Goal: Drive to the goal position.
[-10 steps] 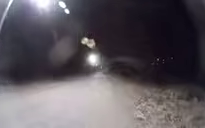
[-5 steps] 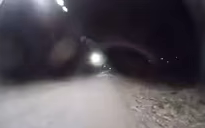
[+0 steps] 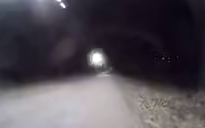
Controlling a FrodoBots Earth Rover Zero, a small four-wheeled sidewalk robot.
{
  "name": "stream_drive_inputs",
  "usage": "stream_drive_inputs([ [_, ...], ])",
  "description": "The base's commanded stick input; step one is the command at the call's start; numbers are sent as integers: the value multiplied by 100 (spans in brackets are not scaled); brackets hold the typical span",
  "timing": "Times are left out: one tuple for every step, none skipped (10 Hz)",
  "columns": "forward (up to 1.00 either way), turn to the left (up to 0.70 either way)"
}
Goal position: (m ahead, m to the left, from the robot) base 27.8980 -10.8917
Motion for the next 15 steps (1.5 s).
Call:
stream_drive_inputs([
  [100,0],
  [100,0],
  [100,0],
  [100,0],
  [100,0],
  [100,0],
  [100,0],
  [100,0],
  [100,0],
  [100,0],
  [100,0],
  [100,0],
  [100,0],
  [100,0],
  [100,0],
])
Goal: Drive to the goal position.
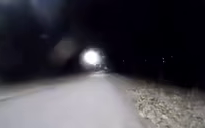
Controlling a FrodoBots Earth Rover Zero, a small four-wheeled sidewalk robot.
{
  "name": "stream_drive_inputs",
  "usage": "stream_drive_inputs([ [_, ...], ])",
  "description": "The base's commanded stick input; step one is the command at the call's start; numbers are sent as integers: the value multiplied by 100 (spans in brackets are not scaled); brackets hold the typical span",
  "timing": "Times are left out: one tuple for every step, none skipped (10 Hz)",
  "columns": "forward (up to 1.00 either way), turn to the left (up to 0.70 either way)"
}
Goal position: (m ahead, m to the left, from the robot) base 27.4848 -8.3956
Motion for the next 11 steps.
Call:
stream_drive_inputs([
  [100,0],
  [100,0],
  [100,39],
  [100,40],
  [100,28],
  [100,0],
  [100,0],
  [100,0],
  [100,0],
  [100,0],
  [100,0],
])
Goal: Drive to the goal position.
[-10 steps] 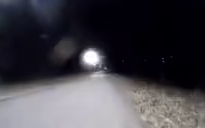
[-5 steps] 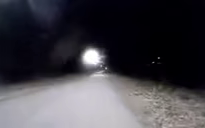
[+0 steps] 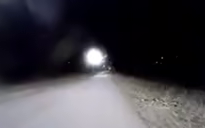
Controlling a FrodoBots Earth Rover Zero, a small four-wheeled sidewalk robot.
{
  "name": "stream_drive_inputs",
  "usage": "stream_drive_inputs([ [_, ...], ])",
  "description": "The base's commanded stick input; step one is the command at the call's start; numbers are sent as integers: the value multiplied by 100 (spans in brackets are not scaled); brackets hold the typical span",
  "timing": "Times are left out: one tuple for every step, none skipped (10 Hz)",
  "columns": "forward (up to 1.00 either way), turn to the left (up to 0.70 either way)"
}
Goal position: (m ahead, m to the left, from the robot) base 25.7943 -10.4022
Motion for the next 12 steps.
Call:
stream_drive_inputs([
  [100,0],
  [100,0],
  [100,0],
  [100,0],
  [100,0],
  [100,0],
  [100,0],
  [100,0],
  [100,0],
  [100,0],
  [100,0],
  [100,0],
])
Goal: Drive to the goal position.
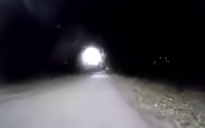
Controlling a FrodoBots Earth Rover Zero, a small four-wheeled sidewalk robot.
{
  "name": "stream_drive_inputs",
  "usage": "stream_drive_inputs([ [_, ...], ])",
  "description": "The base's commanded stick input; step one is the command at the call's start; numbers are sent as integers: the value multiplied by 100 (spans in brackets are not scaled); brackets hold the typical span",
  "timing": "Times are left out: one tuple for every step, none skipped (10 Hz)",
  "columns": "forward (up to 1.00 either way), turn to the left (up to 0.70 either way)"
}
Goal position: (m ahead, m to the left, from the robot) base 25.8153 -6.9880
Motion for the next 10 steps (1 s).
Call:
stream_drive_inputs([
  [100,0],
  [100,0],
  [100,0],
  [100,0],
  [100,0],
  [100,0],
  [100,0],
  [100,0],
  [100,0],
  [100,0],
])
